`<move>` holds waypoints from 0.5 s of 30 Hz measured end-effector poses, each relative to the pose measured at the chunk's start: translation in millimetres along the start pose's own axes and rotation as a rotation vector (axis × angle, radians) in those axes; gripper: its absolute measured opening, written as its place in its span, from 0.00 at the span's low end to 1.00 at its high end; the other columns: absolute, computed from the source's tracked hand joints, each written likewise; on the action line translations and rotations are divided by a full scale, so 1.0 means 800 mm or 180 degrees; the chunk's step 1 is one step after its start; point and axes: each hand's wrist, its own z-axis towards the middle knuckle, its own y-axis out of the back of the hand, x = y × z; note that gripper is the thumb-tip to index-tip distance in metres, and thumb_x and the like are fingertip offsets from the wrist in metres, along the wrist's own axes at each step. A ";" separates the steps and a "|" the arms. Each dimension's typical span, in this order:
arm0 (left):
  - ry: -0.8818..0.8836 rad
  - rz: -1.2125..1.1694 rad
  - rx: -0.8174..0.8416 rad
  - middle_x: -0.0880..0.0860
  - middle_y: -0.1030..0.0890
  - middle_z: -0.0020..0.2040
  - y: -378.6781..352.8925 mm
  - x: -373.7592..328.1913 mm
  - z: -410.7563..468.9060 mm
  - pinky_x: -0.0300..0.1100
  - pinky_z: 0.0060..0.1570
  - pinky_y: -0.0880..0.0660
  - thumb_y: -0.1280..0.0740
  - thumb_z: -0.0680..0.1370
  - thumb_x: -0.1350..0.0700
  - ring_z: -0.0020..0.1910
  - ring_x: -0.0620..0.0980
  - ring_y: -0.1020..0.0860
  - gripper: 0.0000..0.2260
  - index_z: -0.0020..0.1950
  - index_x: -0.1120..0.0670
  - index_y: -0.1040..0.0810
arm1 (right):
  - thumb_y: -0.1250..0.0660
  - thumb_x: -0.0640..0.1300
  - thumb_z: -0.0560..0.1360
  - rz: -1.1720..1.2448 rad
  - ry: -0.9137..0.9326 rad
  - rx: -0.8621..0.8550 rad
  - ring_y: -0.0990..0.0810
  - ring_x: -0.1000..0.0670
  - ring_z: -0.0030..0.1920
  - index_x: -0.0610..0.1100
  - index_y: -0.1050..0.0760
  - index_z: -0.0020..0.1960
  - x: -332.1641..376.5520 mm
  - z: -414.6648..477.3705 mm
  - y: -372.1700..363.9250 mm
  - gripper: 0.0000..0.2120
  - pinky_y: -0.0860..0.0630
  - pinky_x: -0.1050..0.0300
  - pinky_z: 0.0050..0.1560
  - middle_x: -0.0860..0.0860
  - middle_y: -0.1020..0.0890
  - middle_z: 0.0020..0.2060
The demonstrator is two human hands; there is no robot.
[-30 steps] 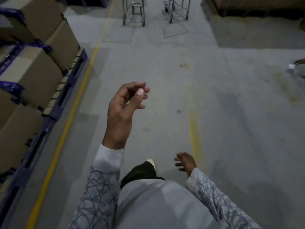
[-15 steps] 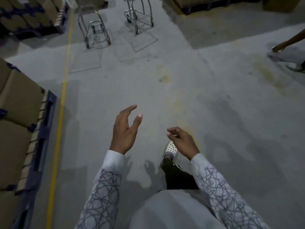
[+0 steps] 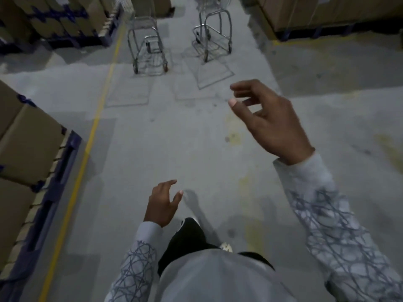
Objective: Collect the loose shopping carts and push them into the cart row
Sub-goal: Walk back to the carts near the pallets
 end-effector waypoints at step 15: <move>-0.0261 -0.0280 0.0381 0.55 0.22 0.63 -0.014 -0.091 0.573 0.54 0.65 0.29 0.43 0.75 0.33 0.63 0.57 0.25 0.31 0.68 0.53 0.25 | 0.34 0.52 0.81 0.0349 -0.0024 -0.0320 0.20 0.58 0.57 0.51 0.23 0.63 -0.127 0.404 -0.015 0.12 0.22 0.61 0.49 0.58 0.18 0.57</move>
